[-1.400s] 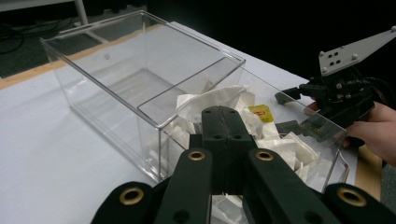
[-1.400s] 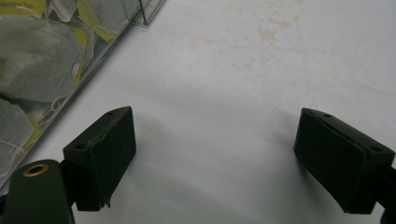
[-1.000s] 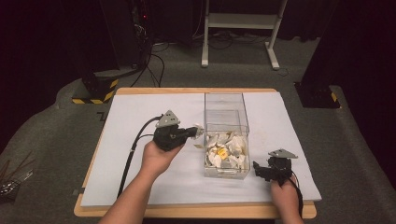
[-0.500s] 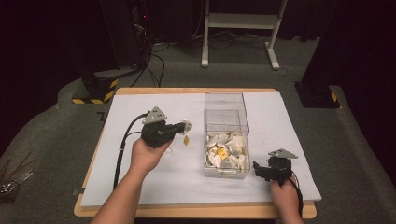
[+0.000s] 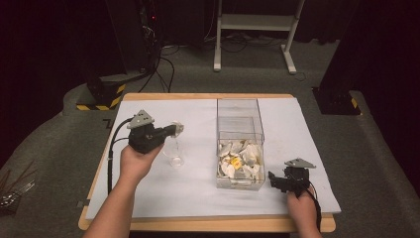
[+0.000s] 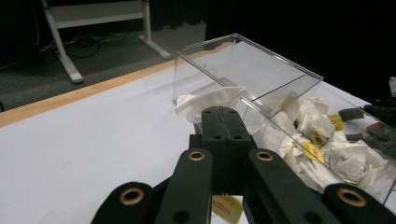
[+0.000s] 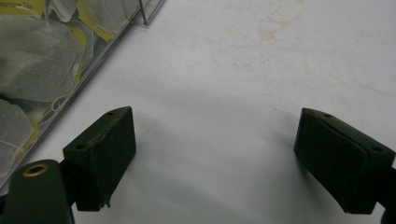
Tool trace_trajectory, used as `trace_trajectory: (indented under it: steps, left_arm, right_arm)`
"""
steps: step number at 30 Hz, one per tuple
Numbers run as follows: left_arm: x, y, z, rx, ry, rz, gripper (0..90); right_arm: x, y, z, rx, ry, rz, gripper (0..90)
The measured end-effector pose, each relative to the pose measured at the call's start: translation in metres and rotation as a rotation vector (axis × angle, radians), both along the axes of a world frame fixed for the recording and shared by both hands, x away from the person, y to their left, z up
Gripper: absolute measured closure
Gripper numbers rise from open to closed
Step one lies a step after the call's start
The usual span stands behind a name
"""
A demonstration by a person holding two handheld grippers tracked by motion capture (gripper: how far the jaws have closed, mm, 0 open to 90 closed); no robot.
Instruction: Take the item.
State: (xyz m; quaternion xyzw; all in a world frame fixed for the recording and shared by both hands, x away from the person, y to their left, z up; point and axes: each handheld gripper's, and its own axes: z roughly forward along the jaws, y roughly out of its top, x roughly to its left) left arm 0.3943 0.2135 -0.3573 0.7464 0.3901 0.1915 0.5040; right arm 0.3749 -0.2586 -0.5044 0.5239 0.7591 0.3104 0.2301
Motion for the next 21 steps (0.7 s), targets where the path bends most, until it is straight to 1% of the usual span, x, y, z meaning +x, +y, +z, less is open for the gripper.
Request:
trace_trajectory:
  steps: [3,7,9,10,11,13,14,15,17,18,19,21]
  left_arm:
    - [0.000,0.007,-0.001,-0.005,0.004,0.015,90.0]
    - [0.000,0.015,-0.004,-0.001,0.008,0.029,90.0]
    - [0.000,0.017,-0.006,0.004,0.012,0.035,90.0]
    - [0.000,0.019,-0.009,0.018,0.016,0.041,90.0]
    - [0.000,0.019,-0.009,0.018,0.016,0.041,90.0]
    - [0.001,0.021,-0.015,0.024,0.026,0.052,90.0]
    - [0.002,0.022,-0.022,0.041,0.041,0.058,90.0]
    - [0.002,0.022,-0.022,0.041,0.041,0.058,90.0]
    - [0.004,0.023,-0.029,0.056,0.054,0.063,90.0]
    - [0.005,0.024,-0.036,0.062,0.072,0.066,90.0]
    - [0.005,0.024,-0.036,0.062,0.072,0.066,90.0]
    - [0.006,0.024,-0.043,0.075,0.087,0.068,90.0]
  right_arm:
    - [0.000,0.000,0.000,0.000,0.000,0.001,12.7]
    - [0.000,0.000,0.000,0.000,0.000,0.001,12.6]
    - [0.000,0.000,0.000,0.000,0.000,0.001,12.6]
    - [0.000,0.000,0.000,0.000,0.000,0.001,12.6]
    - [0.000,0.000,0.000,0.000,0.000,0.001,12.6]
    - [0.000,0.000,0.000,0.000,0.000,0.001,12.6]
    - [0.000,0.000,0.000,0.000,0.000,0.001,12.6]
    - [0.000,0.000,0.000,0.000,0.000,0.001,12.6]
    - [0.000,0.000,0.000,0.000,0.000,0.001,12.6]
    - [0.000,0.000,0.000,0.000,0.000,0.000,12.6]
    - [0.000,0.000,0.000,0.000,0.000,0.000,12.6]
    - [0.000,0.000,0.000,0.000,0.000,0.000,12.7]
